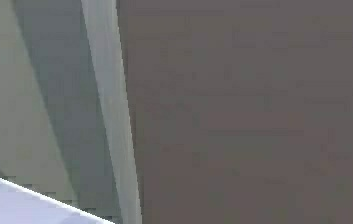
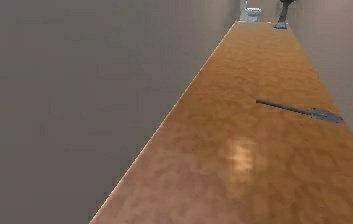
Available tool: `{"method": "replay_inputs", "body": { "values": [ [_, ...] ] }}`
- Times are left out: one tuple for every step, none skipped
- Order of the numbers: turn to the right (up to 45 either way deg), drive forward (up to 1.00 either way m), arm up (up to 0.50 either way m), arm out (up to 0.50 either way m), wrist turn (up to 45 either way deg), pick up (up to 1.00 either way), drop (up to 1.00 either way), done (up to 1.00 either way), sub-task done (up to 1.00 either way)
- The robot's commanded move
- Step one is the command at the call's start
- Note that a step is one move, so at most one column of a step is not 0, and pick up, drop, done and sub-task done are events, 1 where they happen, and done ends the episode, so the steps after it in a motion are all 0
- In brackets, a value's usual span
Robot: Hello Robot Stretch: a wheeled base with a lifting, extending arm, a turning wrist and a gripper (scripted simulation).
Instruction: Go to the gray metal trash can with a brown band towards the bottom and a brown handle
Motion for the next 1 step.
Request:
{"method": "replay_inputs", "body": {
  "values": [
    [30.0,0.00,0.00,0.00,0.0,0.00,0.00,0.00,0.00]
  ]
}}
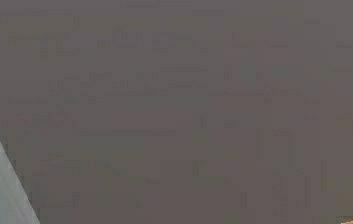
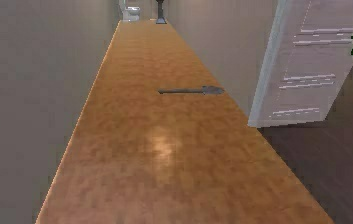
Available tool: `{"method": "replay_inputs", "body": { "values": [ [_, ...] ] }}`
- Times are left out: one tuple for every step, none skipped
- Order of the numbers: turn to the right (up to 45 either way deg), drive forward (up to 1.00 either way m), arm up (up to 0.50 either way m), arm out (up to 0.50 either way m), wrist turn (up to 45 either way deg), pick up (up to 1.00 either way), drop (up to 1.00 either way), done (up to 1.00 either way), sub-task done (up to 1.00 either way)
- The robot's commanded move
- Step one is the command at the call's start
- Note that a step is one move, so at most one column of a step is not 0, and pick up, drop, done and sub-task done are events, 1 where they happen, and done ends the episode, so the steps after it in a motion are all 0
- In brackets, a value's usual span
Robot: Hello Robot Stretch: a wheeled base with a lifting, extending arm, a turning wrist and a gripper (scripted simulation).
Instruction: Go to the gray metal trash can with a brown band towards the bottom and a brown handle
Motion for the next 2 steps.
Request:
{"method": "replay_inputs", "body": {
  "values": [
    [0.0,0.05,0.00,0.00,0.0,0.00,0.00,0.00,0.00],
    [-45.0,0.00,0.00,0.00,0.0,0.00,0.00,0.00,0.00]
  ]
}}
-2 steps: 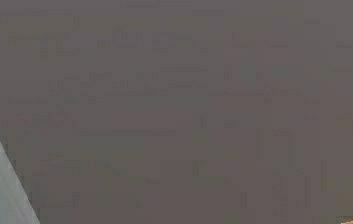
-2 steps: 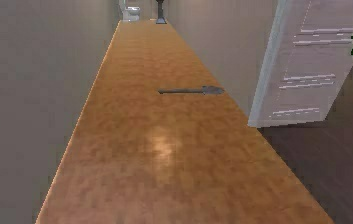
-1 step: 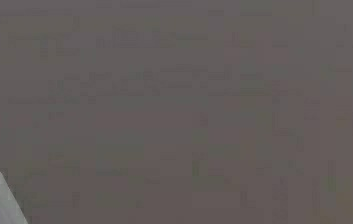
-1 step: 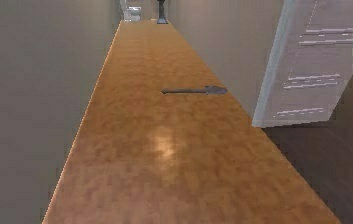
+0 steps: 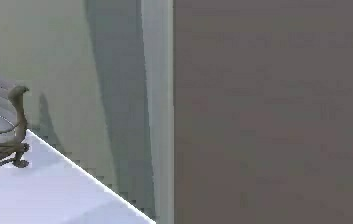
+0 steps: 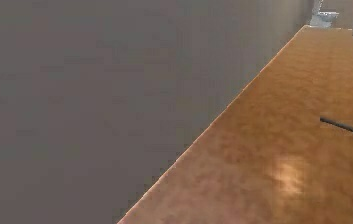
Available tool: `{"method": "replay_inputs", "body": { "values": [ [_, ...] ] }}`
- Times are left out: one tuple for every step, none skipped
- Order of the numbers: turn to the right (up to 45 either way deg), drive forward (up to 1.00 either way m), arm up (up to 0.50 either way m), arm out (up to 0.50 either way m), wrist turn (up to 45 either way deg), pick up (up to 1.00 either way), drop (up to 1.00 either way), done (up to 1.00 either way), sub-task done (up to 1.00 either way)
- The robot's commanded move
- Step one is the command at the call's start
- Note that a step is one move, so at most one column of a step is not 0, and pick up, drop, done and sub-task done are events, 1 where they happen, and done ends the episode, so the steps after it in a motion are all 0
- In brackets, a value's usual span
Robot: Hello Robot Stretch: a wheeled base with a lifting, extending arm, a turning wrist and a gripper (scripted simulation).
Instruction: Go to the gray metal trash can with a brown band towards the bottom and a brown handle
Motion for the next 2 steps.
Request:
{"method": "replay_inputs", "body": {
  "values": [
    [-42.0,0.00,0.00,0.00,0.0,0.00,0.00,0.00,0.00],
    [0.0,0.25,0.00,0.00,0.0,0.00,0.00,0.00,0.00]
  ]
}}
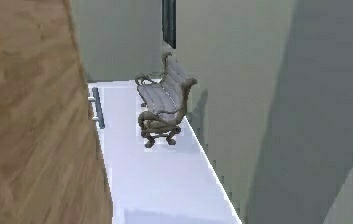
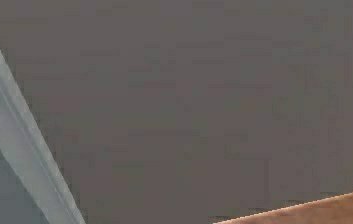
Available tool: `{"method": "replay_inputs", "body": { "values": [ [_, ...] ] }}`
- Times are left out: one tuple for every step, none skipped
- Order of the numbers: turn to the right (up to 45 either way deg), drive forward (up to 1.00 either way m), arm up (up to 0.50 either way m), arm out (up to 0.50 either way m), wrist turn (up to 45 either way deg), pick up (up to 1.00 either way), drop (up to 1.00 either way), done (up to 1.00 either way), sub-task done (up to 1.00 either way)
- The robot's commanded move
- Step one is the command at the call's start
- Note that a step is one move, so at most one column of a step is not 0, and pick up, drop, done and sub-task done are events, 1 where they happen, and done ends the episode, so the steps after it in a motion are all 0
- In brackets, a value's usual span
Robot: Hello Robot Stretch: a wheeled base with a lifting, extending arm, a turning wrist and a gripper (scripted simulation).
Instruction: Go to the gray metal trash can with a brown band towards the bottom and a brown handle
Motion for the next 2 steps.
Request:
{"method": "replay_inputs", "body": {
  "values": [
    [-6.0,0.00,0.00,0.00,0.0,0.00,0.00,0.00,0.00],
    [0.0,1.00,0.00,0.00,0.0,0.00,0.00,0.00,0.00]
  ]
}}
